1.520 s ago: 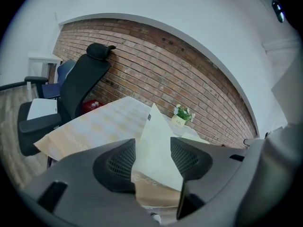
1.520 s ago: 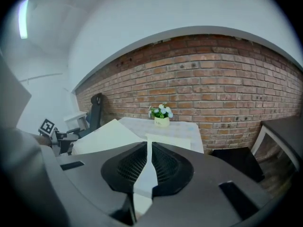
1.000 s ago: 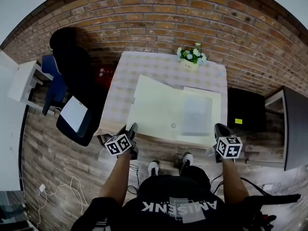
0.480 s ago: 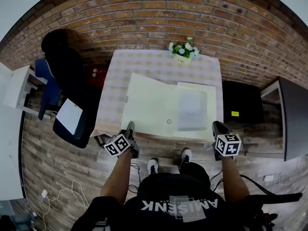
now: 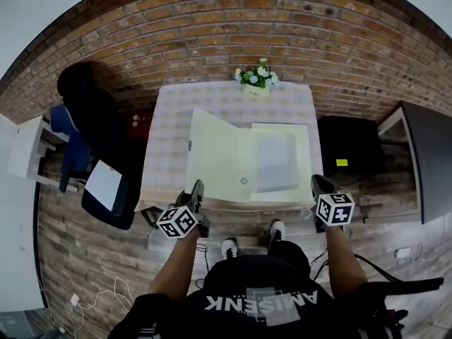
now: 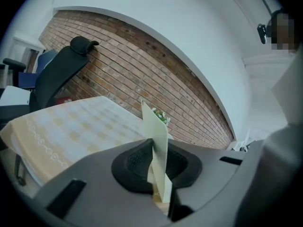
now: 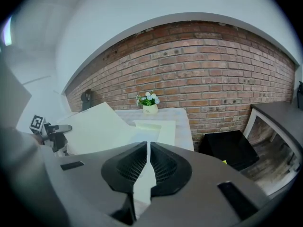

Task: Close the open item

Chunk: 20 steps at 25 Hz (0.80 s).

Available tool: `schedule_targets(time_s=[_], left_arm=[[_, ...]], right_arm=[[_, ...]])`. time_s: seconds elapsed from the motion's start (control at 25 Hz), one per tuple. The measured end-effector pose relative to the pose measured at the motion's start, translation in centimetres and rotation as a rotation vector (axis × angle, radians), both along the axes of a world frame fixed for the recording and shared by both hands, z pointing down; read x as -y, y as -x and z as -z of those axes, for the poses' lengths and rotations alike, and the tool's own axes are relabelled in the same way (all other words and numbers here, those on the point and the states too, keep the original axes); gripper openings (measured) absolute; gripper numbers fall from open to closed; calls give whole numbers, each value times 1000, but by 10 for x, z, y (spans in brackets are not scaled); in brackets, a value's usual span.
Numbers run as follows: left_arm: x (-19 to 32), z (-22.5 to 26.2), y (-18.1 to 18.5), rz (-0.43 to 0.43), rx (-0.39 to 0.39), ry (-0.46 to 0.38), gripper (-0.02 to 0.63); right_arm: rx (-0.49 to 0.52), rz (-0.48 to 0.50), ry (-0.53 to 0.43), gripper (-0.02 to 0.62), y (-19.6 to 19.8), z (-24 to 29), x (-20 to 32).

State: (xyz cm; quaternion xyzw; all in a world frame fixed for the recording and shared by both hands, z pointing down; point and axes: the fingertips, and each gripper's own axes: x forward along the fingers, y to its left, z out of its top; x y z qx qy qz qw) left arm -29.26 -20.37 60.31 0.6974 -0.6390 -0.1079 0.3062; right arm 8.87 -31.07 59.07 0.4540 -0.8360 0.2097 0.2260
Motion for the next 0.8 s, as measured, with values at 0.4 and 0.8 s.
schedule_targets(time_s=[0.4,0.8], left_arm=[[18,48,-75,-168,157,-79,40],[35,63,-129,-263,256,-71,41]], right_arm=[[35,-41,-23,44,-21,12,0],[64,-70,-33,44,-41,20,2]])
